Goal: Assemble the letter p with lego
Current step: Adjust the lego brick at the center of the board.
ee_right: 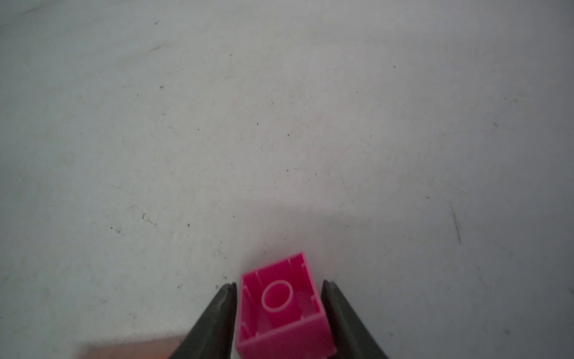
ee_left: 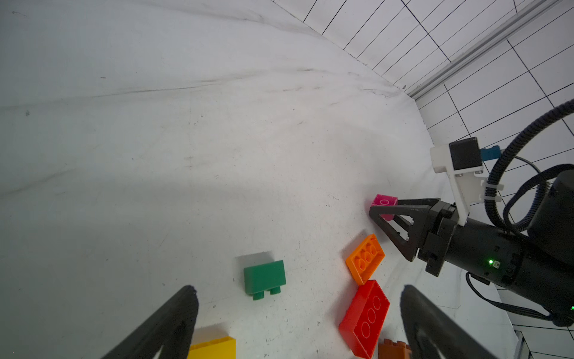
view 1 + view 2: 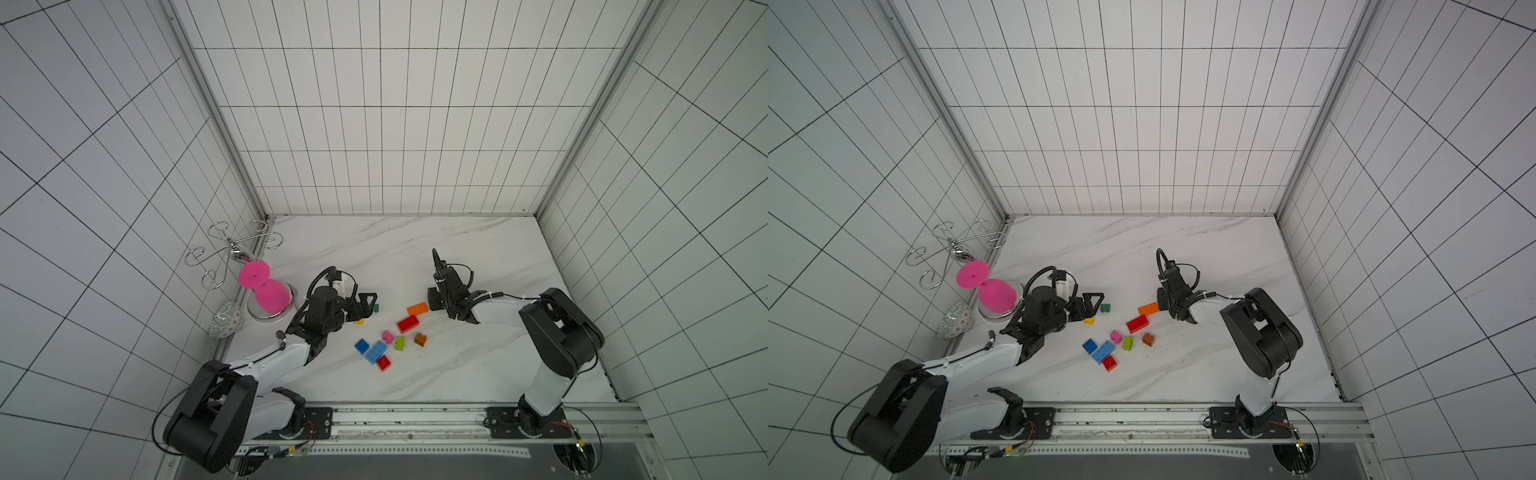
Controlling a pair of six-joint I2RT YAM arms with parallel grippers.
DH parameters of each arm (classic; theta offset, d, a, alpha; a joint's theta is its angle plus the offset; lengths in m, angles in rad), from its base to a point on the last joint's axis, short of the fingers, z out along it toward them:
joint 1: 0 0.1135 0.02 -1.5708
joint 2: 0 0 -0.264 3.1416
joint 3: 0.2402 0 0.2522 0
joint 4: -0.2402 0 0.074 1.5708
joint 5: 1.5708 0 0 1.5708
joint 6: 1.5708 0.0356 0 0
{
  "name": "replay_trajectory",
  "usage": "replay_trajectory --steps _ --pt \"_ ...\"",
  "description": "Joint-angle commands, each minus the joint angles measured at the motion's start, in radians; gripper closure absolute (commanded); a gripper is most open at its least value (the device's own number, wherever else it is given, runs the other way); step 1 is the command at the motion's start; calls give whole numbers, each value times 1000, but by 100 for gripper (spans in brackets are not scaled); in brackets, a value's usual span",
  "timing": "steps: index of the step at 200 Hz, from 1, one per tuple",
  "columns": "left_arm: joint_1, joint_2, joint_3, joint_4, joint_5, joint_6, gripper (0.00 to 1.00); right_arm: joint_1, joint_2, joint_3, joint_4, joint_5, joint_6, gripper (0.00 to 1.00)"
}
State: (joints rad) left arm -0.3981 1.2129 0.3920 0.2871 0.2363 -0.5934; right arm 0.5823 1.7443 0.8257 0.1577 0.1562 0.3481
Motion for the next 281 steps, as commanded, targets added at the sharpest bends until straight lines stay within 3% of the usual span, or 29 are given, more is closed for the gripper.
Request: replay_trajectory --steps 1,70,106,141,178,200,223,281 --pt "-4 -16 16 5 -6 9 3 -7 -63 -25 -47 -13 15 44" --pt "-12 -17 17 2 -13 12 3 -29 -152 75 -319 -89 -11 29" --pt "-15 -9 23 0 -15 15 3 -80 -31 298 -631 -194 -55 28" --pt "-15 -15 27 -11 -25 23 3 -101 60 494 -866 -219 -121 24" --pt "-15 -13 30 -17 -25 24 3 -120 255 760 -1137 -234 -191 24" --pt "-15 -13 31 -21 -25 25 3 -124 351 885 -1234 -256 -219 36" --pt "-15 -14 33 -23 -25 27 3 -124 418 989 -1292 -273 -230 41" --pt "-15 -12 36 -27 -20 26 3 -119 534 1140 -1392 -262 -244 45"
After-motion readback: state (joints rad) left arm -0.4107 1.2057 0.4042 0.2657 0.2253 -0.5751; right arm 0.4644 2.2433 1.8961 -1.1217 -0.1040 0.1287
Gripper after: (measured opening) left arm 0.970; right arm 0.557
